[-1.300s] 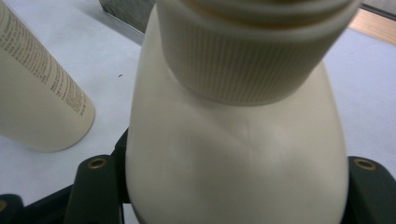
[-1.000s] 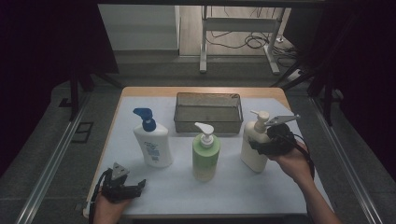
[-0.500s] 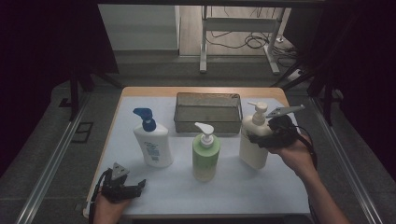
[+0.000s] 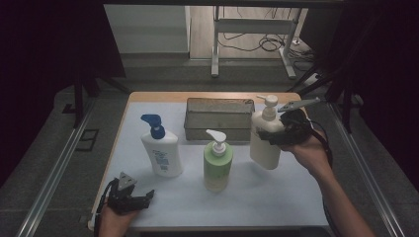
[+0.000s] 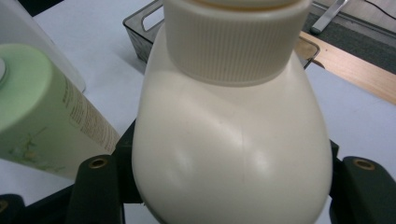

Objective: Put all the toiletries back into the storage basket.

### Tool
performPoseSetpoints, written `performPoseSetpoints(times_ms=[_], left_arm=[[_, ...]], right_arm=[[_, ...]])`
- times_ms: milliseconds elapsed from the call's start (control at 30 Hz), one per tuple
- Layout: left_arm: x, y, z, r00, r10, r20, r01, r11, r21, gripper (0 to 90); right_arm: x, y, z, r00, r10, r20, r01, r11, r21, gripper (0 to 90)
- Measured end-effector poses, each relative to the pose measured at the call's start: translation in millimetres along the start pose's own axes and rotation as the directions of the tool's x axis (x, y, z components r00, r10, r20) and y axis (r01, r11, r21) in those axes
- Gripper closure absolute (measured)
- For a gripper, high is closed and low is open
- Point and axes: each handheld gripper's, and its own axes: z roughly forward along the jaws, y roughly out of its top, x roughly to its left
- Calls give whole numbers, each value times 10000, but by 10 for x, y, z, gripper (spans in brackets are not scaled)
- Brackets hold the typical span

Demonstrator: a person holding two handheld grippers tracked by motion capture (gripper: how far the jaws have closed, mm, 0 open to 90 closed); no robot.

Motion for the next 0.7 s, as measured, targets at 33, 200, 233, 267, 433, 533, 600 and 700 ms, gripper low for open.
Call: performPoseSetpoints(times_ms=[33,200,233,267,433,533,600,700], left_arm=[[0,0,0,10000,0,0,0,10000,0,127],[0,0,0,10000,-3,2,3,10000,2,127],[0,0,0,10000,-3,3,3,10000,2,127],[0,0,0,10000,-3,3,3,10000,4,127],[0,0,0,10000,-2,4,2,10000,6,127],[1,1,0,10000,-6,7,6,10000,7,127],[1,0,-1,10000,-3,7,3,10000,8,127],[1,1,-1,10000,-3,3,3,10000,9,127]], right_arm=[[0,0,0,10000,0,0,0,10000,0,356],[0,96,16,10000,-3,1,3,10000,-89,356],[0,115,20,10000,-25,-3,25,10000,-89,356],[1,139,29,10000,-57,-25,56,9999,-108,356],[15,248,57,10000,-59,33,59,9999,-145,357],[28,319,73,10000,-58,49,59,9997,-222,357],[38,364,80,10000,-83,10,83,9997,-234,357],[49,422,97,9999,-129,4,129,9996,-242,357]])
